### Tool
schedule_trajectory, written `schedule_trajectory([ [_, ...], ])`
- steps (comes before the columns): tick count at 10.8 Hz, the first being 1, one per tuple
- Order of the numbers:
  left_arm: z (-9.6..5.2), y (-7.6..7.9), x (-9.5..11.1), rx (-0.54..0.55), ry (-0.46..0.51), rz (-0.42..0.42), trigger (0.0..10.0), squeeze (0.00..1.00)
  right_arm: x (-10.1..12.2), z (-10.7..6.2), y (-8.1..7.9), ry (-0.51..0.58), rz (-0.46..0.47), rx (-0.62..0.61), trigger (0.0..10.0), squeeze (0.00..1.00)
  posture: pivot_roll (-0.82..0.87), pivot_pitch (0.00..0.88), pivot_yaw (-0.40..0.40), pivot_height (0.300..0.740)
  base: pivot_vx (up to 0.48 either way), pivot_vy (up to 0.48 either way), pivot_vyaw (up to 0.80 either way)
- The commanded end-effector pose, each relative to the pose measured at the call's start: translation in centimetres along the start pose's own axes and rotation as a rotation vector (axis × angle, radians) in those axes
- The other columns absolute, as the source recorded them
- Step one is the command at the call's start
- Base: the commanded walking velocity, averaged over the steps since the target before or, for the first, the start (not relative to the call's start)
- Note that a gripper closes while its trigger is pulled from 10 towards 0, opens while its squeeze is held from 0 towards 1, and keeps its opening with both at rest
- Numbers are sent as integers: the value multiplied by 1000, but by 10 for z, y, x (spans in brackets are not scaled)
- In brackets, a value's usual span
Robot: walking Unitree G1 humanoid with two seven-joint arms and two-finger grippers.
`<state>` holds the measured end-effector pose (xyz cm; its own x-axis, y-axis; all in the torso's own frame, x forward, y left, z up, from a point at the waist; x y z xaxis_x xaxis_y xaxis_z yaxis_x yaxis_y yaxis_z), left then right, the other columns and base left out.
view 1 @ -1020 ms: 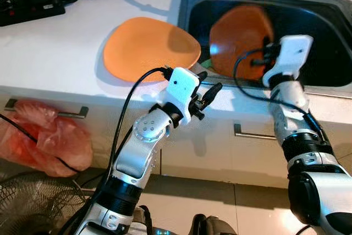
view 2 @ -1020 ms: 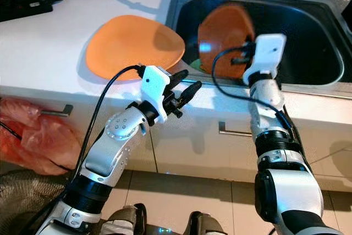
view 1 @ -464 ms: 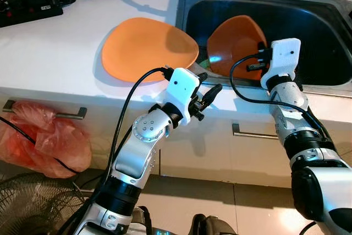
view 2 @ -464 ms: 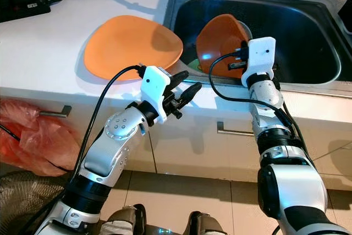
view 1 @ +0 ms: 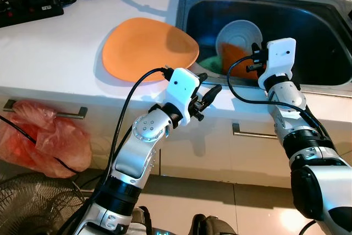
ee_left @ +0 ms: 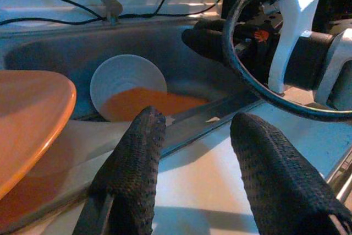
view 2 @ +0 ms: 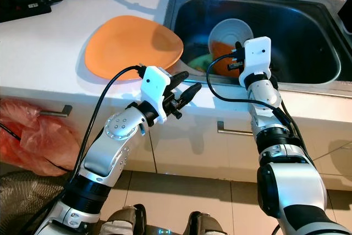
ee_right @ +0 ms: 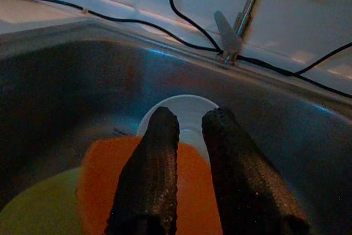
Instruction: Kitchen organization
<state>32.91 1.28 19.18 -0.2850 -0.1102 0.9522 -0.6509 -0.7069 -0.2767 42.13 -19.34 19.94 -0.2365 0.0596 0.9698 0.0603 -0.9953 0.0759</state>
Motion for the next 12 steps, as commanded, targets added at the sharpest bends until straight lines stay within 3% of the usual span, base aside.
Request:
schedule_trajectory([
  [1,-2,3,2,-12,2,3,10000,0,-1,0,0,-8,6,0,10000,0,140,171,-45,740,0,0,0],
  [3,-2,3,2,-9,2,5,10000,0,3,2,2,13,74,-20,10000,0,140,172,-45,740,0,0,0],
  [5,-2,2,2,0,5,5,10000,0,22,5,1,116,289,-30,10000,0,139,173,-41,740,0,0,0],
  [8,-1,0,3,14,11,4,10000,0,59,3,16,284,519,-98,10000,0,125,173,-40,740,0,0,0],
  [9,-1,-2,3,25,15,4,10000,0,57,-2,17,283,575,-106,10000,0,120,175,-41,740,0,0,0],
  [12,-2,-12,6,85,25,12,10000,0,49,-29,5,265,519,-62,10000,0,113,178,-40,740,0,0,0],
])
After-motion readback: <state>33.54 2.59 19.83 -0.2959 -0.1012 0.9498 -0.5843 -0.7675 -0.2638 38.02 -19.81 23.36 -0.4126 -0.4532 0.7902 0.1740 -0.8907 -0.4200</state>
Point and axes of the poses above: a point about 5 cm out from each wrist's last joint towards the gripper, its own z axis pointing out of the wrist towards the gripper, its own x axis along the axis of the wrist's last joint, y = z × x, the point moved 3 cm from there along z, pointing out of the wrist towards the gripper, and after that the axes turned 9 degrees about z, right-handed, at the moved point
